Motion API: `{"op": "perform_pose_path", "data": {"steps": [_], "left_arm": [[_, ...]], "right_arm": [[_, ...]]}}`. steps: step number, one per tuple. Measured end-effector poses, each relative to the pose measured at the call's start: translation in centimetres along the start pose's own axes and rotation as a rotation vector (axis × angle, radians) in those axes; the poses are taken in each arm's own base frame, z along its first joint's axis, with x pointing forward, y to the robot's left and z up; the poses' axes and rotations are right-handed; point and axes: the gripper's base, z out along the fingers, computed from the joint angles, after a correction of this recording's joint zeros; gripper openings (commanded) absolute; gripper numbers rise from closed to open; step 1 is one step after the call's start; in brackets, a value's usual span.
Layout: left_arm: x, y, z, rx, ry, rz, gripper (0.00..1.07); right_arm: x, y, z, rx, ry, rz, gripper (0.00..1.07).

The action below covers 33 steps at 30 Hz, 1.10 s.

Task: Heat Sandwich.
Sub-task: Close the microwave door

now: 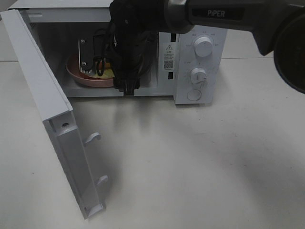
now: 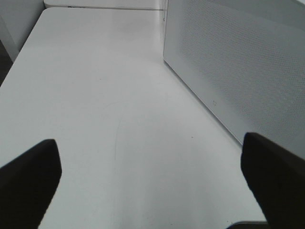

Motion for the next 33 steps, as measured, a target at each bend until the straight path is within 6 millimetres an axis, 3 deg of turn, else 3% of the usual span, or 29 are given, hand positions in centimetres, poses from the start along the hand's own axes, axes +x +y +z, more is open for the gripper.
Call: {"op": "perform_pose_path", "data": {"steps": [11, 18, 33], "left_arm": [[0.0, 0.0, 0.0, 0.0, 0.0, 0.0, 0.98], [0.0, 0.0, 0.0, 0.0, 0.0, 0.0, 0.98], [0.0, 0.0, 0.0, 0.0, 0.0, 0.0, 0.98]], "right_arm": [[1.1, 0.8, -2.4, 0.017, -0.012, 0.031, 0.76], [2.0, 2.2, -3.4, -0.012, 0.001, 0.083, 0.76], [4.5, 5.4, -7.4, -0.055, 0.024, 0.138, 0.76]]}}
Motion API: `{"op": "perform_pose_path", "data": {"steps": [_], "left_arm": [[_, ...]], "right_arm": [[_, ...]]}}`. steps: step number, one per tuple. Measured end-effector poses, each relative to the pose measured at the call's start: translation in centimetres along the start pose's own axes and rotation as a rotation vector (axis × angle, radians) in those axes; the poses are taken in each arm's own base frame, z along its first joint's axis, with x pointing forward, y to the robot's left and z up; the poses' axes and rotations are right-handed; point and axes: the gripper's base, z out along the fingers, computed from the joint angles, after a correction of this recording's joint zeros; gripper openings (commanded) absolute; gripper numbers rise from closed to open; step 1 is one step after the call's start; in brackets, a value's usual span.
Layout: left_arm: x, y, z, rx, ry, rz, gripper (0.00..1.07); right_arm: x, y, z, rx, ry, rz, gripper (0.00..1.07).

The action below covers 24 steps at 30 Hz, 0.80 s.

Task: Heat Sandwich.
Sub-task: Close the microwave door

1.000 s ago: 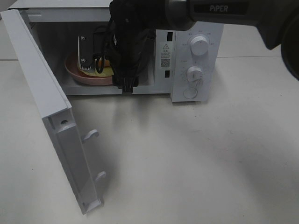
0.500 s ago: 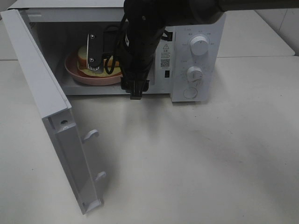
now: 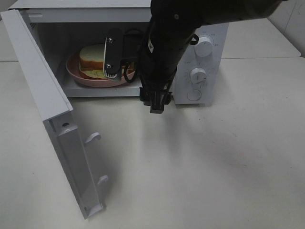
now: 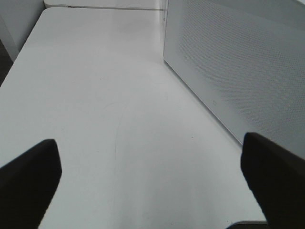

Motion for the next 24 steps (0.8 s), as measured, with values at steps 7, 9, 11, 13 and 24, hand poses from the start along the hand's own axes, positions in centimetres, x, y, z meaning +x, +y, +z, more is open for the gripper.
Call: {"op": "perform_pose_path", "data": {"steps": [7, 9, 11, 13, 24], "left_arm": [[0.0, 0.0, 0.0, 0.0, 0.0, 0.0, 0.98], [0.0, 0.0, 0.0, 0.0, 0.0, 0.0, 0.98], [0.0, 0.0, 0.0, 0.0, 0.0, 0.0, 0.98], [0.0, 0.0, 0.0, 0.0, 0.0, 0.0, 0.98], [0.0, 0.0, 0.0, 0.0, 0.0, 0.0, 0.98]], "right_arm": [[2.1, 1.7, -2.3, -0.013, 0.012, 0.073, 0.76], [2.4, 2.0, -2.4, -0.017, 0.016, 0.085, 0.76], [3.1, 2.6, -3.3, -0.018, 0.017, 0.121, 0.76], [3.6, 3.0, -3.9, -0.019, 0.017, 0.14, 0.76], [6.4, 5.1, -7.3, -0.004, 0.005, 0.243, 0.76]]}}
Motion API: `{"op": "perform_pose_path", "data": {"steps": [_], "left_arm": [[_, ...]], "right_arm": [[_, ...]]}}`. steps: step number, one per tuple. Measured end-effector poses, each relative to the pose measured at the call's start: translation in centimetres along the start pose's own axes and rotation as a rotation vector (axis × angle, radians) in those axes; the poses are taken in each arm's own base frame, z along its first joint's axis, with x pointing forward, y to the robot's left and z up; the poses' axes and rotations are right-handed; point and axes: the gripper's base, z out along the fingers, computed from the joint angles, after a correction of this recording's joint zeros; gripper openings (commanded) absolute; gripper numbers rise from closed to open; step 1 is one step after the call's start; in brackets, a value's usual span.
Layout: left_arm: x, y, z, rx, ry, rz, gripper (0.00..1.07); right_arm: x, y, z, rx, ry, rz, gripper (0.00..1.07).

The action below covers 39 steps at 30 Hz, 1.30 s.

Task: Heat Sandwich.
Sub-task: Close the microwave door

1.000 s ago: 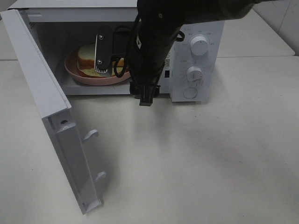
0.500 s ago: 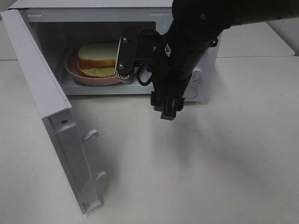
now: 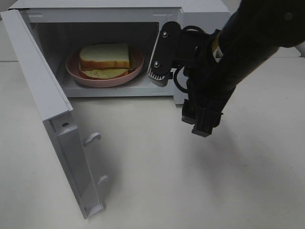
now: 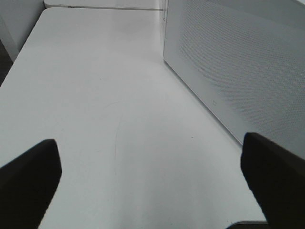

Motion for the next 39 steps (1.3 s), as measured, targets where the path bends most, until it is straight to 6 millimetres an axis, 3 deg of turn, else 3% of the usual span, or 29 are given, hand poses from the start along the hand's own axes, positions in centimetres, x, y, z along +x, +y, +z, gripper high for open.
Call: {"op": "perform_pose_path", "data": {"steps": [13, 22, 33, 39], "left_arm": [[0.0, 0.0, 0.0, 0.0, 0.0, 0.0, 0.98], [0.0, 0.0, 0.0, 0.0, 0.0, 0.0, 0.98], [0.0, 0.0, 0.0, 0.0, 0.0, 0.0, 0.98], [0.0, 0.0, 0.0, 0.0, 0.0, 0.0, 0.98]], "right_arm": [[4.8, 2.1, -6.3, -0.009, -0.051, 0.374, 0.76], [7.9, 3.5, -9.9, -0.061, 0.037, 0.468, 0.76], [10.5, 5.2, -12.3, -0.14, 0.124, 0.512, 0.76], [13.3, 6.8, -13.7, -0.133, 0.096, 0.532, 0.76]]}}
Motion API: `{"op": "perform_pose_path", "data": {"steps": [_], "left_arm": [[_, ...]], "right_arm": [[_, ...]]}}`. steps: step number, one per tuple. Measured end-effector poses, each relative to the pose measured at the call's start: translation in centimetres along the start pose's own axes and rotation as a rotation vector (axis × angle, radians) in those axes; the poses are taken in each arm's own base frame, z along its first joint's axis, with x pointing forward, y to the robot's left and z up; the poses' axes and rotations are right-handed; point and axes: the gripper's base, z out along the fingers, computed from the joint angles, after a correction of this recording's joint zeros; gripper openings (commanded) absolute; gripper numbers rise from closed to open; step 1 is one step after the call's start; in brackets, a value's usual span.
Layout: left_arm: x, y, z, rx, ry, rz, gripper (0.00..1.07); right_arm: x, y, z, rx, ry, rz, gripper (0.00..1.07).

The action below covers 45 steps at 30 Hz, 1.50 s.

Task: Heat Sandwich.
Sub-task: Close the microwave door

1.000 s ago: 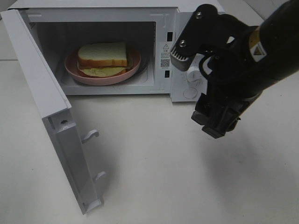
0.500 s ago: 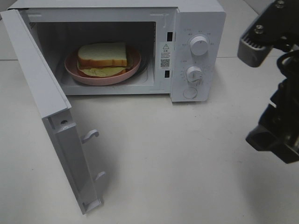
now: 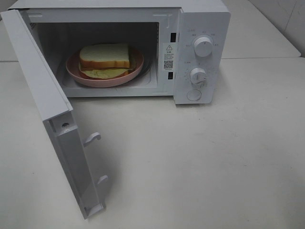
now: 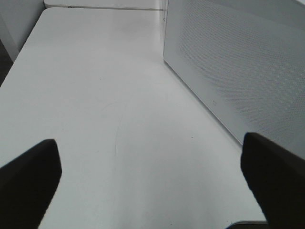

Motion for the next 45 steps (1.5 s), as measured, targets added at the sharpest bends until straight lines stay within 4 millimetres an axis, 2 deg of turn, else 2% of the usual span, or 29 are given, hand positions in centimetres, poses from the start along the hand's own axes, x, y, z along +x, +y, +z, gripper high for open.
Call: {"op": "perform_pose_path", "data": {"steps": [1, 3, 4, 8, 10, 11, 17, 23, 29, 33, 41, 45], "left_arm": [[0.0, 0.0, 0.0, 0.0, 0.0, 0.0, 0.98], [0.0, 0.0, 0.0, 0.0, 0.0, 0.0, 0.98], [0.0, 0.0, 0.0, 0.0, 0.0, 0.0, 0.98], [0.0, 0.0, 0.0, 0.0, 0.0, 0.0, 0.98], [0.0, 0.0, 0.0, 0.0, 0.0, 0.0, 0.98], [0.0, 0.0, 0.0, 0.0, 0.0, 0.0, 0.98], [0.0, 0.0, 0.0, 0.0, 0.0, 0.0, 0.98], [0.0, 0.0, 0.0, 0.0, 0.0, 0.0, 0.98], [0.0, 0.0, 0.0, 0.0, 0.0, 0.0, 0.98], [0.0, 0.0, 0.0, 0.0, 0.0, 0.0, 0.98], [0.0, 0.0, 0.0, 0.0, 0.0, 0.0, 0.98], [0.0, 0.0, 0.0, 0.0, 0.0, 0.0, 0.98]], "right_arm": [[1.2, -0.1, -0.1, -0.001, -0.016, 0.031, 0.76], [2.3, -0.5, -0.3, 0.014, -0.032, 0.101, 0.76], [2.3, -0.5, -0.3, 0.014, -0.032, 0.101, 0.76], [4.8, -1.1, -0.9, 0.072, -0.096, 0.244, 0.76], [5.2, -1.1, -1.0, 0.081, -0.106, 0.264, 0.76], [6.2, -1.0, -1.3, 0.1, -0.14, 0.309, 0.76], [8.8, -0.6, -1.4, 0.176, -0.214, 0.487, 0.76], [10.8, 0.4, -1.1, 0.254, -0.313, 0.579, 0.76], [11.9, 1.1, -1.1, 0.326, -0.433, 0.63, 0.76], [12.7, 2.1, -1.7, 0.4, -0.582, 0.679, 0.76], [12.8, 2.4, -1.7, 0.416, -0.601, 0.7, 0.76], [12.5, 2.2, -1.0, 0.41, -0.619, 0.697, 0.76]]}}
